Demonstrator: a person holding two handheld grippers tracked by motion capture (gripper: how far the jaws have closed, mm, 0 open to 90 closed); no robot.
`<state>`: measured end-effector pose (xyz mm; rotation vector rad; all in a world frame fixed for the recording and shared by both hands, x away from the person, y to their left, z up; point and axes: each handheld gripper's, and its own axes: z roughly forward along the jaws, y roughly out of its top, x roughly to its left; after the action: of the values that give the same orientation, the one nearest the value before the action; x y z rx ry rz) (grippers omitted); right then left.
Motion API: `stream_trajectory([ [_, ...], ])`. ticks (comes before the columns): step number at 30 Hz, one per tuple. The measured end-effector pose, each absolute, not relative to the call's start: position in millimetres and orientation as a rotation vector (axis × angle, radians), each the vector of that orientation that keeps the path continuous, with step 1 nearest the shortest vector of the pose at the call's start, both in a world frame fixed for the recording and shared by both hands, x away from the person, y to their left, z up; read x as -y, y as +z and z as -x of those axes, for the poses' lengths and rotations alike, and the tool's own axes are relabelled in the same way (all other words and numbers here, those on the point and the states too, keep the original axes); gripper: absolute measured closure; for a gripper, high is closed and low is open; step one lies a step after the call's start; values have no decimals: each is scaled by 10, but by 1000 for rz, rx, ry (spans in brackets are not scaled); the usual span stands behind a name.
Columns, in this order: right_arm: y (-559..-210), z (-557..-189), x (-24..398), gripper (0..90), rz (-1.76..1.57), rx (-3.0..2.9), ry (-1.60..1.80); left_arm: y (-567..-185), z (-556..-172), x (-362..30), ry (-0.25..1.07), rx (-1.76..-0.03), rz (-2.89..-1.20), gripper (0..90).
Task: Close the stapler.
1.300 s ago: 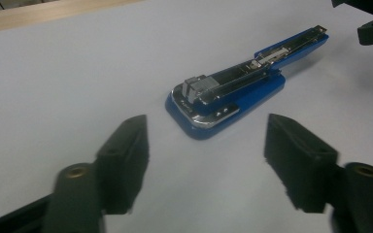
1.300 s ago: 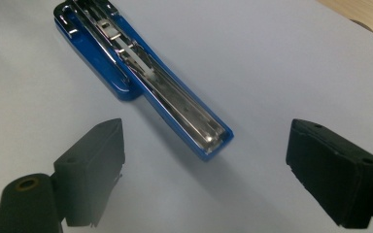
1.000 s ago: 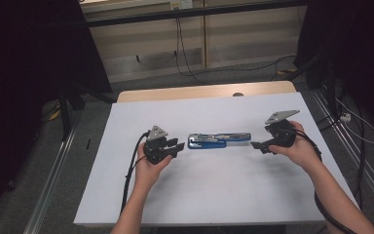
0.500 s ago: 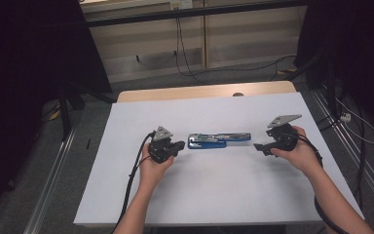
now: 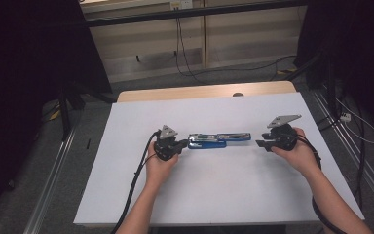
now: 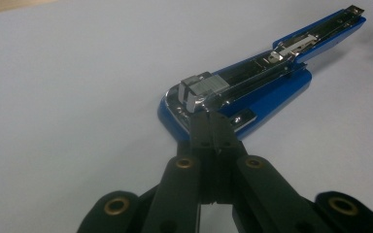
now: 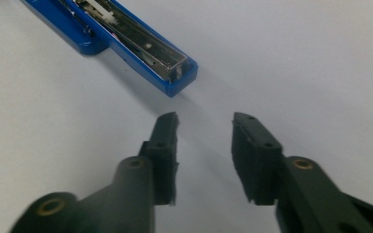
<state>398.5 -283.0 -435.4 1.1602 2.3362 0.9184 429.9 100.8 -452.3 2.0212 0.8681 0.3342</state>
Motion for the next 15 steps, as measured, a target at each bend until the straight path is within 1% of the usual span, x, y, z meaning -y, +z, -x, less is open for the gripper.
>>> stream_trajectory([
  [4, -4353, -3982, 2834, 824, -1161, -2333, 927, -4543, -4332, -970, 355, -852, -2032, 900],
  [7, -4365, -3986, 2821, 881, -1163, -2341, 932, -4567, -4342, -947, 347, -857, -2025, 900],
  [9, -4371, -3992, 2809, 900, -1161, -2346, 933, -4575, -4350, -944, 363, -848, -2031, 900],
  [15, -4384, -4010, 2753, 900, -1159, -2348, 937, -4583, -4350, -913, 369, -841, -2036, 900],
])
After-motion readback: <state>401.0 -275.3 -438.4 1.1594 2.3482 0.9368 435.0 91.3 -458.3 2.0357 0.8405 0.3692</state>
